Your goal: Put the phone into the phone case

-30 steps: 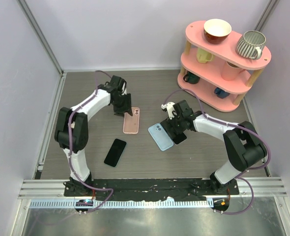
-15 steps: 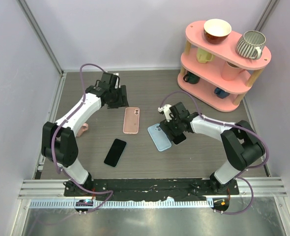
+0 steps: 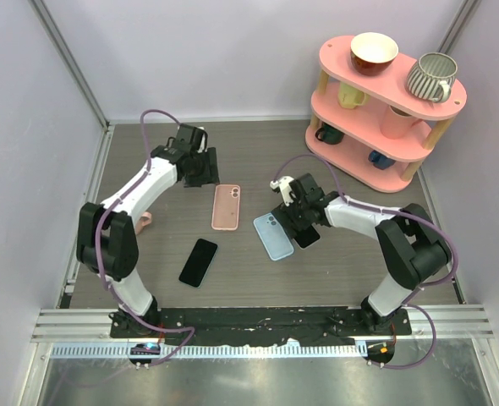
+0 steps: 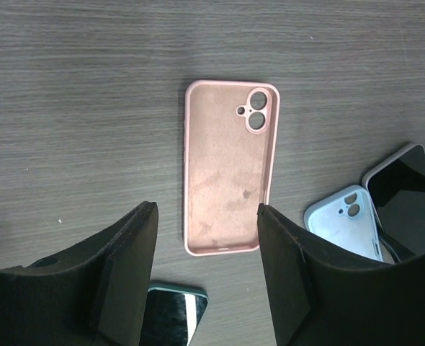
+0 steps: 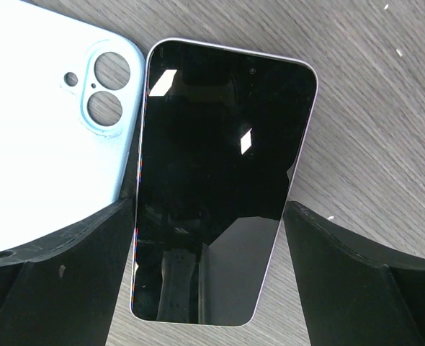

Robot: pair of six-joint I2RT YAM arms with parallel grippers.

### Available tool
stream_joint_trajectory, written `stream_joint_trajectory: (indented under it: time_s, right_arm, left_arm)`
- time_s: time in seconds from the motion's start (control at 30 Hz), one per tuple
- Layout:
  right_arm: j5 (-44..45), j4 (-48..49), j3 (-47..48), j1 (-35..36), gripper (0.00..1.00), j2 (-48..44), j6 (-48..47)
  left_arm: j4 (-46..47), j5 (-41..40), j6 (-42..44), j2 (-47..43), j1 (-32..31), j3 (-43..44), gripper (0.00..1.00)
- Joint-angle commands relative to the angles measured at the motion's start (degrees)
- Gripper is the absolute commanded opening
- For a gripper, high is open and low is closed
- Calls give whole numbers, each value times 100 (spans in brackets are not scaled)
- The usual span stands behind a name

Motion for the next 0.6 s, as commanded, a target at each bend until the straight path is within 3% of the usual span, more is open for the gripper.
stream_joint_trajectory:
  time_s: [0.0, 0.57]
  right_arm:
    - [110, -81, -42, -50, 86, 361, -29]
    - [-181, -319, 449, -358, 65, 1, 673]
  left_arm:
    - [8, -196, -94, 425, 28, 360, 60]
    - [360, 121, -604, 1392, -42, 122, 47]
